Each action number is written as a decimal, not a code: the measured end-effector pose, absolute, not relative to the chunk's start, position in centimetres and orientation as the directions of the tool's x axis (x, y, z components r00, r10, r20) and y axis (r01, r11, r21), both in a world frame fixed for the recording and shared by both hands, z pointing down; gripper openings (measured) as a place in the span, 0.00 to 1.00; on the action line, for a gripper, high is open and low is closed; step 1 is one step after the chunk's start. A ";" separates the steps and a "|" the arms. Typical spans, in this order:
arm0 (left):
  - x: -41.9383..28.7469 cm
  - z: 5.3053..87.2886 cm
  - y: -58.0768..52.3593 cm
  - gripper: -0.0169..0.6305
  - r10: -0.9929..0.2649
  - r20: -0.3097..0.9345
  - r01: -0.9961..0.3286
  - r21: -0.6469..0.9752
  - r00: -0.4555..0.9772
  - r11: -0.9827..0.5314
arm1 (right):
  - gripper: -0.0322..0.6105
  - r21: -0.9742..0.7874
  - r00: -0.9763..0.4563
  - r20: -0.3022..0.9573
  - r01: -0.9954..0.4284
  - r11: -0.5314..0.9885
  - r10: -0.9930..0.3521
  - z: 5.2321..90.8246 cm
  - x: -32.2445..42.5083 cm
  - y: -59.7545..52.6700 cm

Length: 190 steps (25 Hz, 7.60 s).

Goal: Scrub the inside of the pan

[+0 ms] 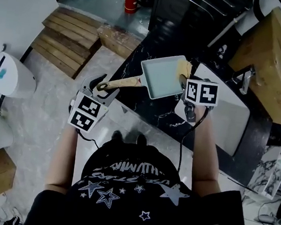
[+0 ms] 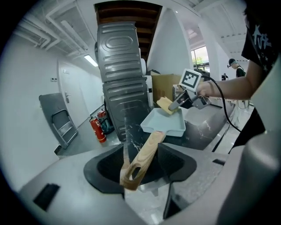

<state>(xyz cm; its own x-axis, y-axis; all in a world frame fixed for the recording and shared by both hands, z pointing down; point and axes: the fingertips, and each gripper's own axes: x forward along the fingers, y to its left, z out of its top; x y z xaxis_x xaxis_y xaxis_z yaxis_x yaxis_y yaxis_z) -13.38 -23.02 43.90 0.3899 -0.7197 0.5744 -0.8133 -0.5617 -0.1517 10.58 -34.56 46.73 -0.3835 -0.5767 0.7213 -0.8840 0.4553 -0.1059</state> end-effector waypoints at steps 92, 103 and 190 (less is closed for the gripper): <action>-11.7 47.9 -23.5 0.24 -0.433 0.677 -0.543 -0.058 0.595 -0.838 | 0.18 0.156 0.002 0.940 -0.892 0.423 -0.343 50.3 11.5 -35.0; -11.8 47.8 -23.5 0.24 -0.432 0.675 -0.541 -0.057 0.598 -0.839 | 0.18 0.346 0.169 0.907 -0.822 0.453 -0.386 51.0 11.3 -36.5; -11.8 48.0 -23.5 0.24 -0.449 0.689 -0.558 -0.077 0.569 -0.826 | 0.19 -0.029 -0.127 0.985 -0.795 0.605 -0.119 51.7 2.3 -27.5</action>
<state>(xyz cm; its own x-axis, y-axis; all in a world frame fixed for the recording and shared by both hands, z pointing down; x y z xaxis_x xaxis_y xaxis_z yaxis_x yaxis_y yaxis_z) -11.79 -23.51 47.97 0.5688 -0.4486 0.6893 -0.5579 -0.8263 -0.0775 2.33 -27.54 51.73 -0.1268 -0.1191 0.9848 -0.7954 0.6054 -0.0292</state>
